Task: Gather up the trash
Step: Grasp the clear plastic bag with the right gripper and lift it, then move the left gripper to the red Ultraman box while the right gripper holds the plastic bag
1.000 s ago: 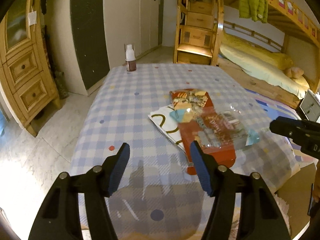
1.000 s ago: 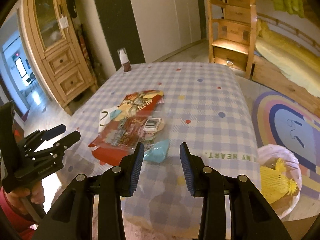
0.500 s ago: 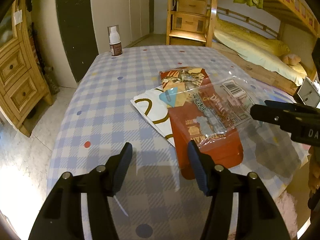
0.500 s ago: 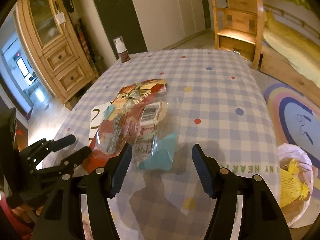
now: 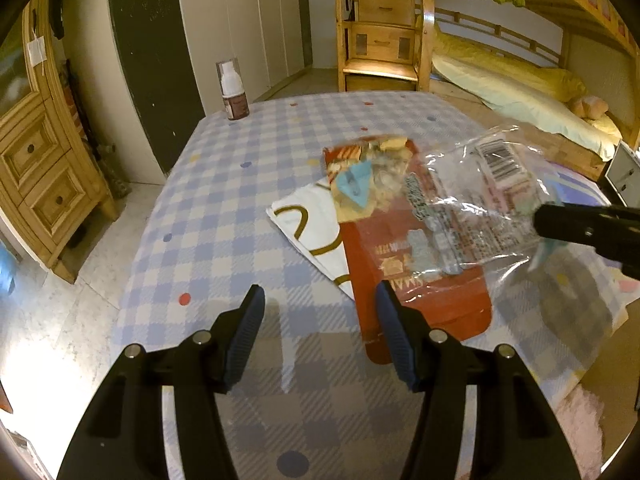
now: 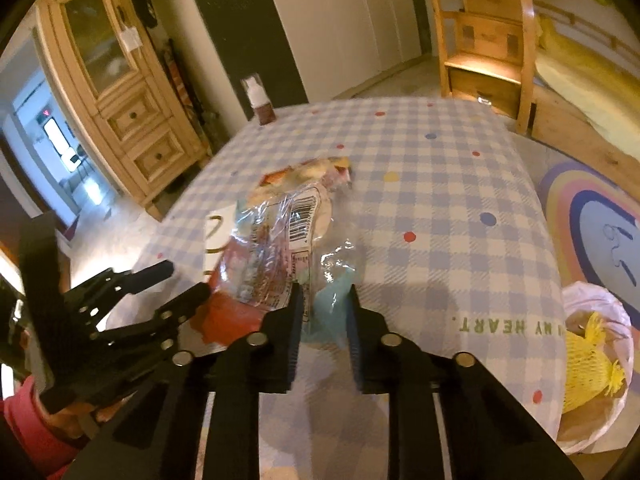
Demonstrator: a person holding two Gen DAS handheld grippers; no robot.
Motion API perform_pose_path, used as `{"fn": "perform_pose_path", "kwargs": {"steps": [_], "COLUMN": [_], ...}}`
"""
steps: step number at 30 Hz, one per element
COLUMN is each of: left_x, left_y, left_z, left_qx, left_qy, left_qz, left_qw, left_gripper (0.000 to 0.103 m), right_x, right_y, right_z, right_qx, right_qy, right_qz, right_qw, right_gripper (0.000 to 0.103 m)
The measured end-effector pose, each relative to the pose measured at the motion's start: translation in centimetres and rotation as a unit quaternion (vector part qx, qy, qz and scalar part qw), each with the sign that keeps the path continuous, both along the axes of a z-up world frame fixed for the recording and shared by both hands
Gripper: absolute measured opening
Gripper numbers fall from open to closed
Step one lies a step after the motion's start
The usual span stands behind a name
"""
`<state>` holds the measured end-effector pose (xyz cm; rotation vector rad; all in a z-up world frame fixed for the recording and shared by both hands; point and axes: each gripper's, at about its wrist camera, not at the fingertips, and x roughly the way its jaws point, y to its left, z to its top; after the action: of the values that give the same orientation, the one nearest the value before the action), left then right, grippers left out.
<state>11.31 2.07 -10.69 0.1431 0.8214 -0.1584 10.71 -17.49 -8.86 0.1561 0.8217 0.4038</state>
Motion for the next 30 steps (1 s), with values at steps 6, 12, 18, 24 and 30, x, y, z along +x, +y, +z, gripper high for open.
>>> {"fn": "perform_pose_path", "kwargs": {"steps": [6, 12, 18, 24, 30], "left_x": [-1.6, -2.4, -1.6, 0.1, 0.5], "left_y": [1.0, 0.2, -2.1, -4.2, -5.2], "left_z": [2.9, 2.9, 1.7, 1.2, 0.5], "left_qx": [-0.025, -0.043, -0.032, -0.029, -0.025], "left_qy": [-0.034, -0.028, -0.014, -0.004, 0.006], "left_qz": [0.005, -0.005, -0.008, -0.012, -0.016], "left_qw": [0.9991, 0.9987, 0.9994, 0.9995, 0.9995], "left_gripper": [0.062, 0.090, 0.096, 0.096, 0.096], "right_x": [-2.6, -4.2, -4.1, -3.8, -4.1], "right_y": [-0.6, -1.8, -3.9, -5.5, -5.9], "right_z": [3.3, 4.8, 3.8, 2.7, 1.2], "right_qx": [0.002, -0.051, -0.076, -0.096, -0.110], "right_qy": [-0.078, -0.149, -0.153, -0.149, -0.127], "right_qz": [-0.018, -0.092, -0.137, -0.159, -0.140], "right_qw": [0.997, 0.983, 0.976, 0.971, 0.976], "right_gripper": [0.010, 0.010, 0.010, 0.010, 0.011]}}
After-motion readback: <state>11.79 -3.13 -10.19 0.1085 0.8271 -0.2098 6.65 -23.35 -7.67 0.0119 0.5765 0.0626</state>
